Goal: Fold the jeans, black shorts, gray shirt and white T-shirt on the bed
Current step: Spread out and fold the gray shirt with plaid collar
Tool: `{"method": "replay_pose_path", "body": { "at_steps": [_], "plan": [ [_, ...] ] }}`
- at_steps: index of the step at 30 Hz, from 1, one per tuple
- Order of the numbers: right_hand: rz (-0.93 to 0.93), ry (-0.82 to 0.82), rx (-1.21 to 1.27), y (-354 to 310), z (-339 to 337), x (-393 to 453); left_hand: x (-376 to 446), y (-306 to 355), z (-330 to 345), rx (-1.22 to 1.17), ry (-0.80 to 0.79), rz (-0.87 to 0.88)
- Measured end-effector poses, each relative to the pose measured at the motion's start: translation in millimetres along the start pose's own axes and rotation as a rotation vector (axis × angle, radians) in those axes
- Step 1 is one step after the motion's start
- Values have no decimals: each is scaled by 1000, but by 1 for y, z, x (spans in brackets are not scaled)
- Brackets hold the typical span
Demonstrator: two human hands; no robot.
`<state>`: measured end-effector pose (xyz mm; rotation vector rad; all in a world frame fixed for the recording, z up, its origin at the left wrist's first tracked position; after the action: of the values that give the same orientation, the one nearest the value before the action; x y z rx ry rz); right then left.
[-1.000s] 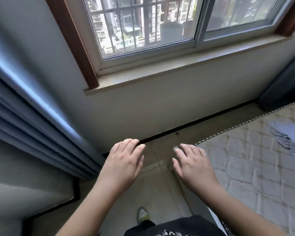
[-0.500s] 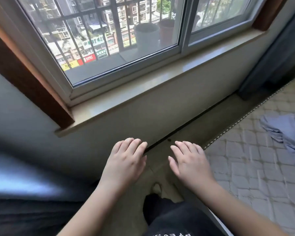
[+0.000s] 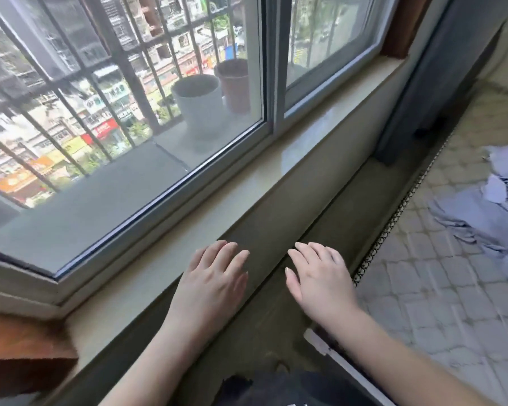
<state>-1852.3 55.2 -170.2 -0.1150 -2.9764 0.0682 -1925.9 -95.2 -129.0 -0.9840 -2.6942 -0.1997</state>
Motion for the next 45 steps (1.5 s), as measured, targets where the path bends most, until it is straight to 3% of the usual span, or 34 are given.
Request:
{"method": "replay_pose_path", "body": {
  "at_steps": [12,21,39,45],
  "plan": [
    [339,12,-48,68,-2,51,137,34,43,-140,-23,248],
    [586,-12,16,130,-1,53,200,100,76,-203,-129,448],
    [946,84,-33,421,-17,29,384,368,138,-269,-107,816],
    [1025,122,-42,486,-21,-5,405,449,149,-255,-149,934]
  ]
}}
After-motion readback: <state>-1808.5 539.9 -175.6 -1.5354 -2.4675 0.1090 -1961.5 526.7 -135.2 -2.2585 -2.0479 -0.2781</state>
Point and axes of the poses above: each hand's wrist, its own x-axis towards the middle knuckle, its own z-axis out of the palm, y = z × x, the point moved 8 cm from there along x, towards the middle knuckle, and after that the axes turned 15 degrees about -z, right-handed, at the moved point
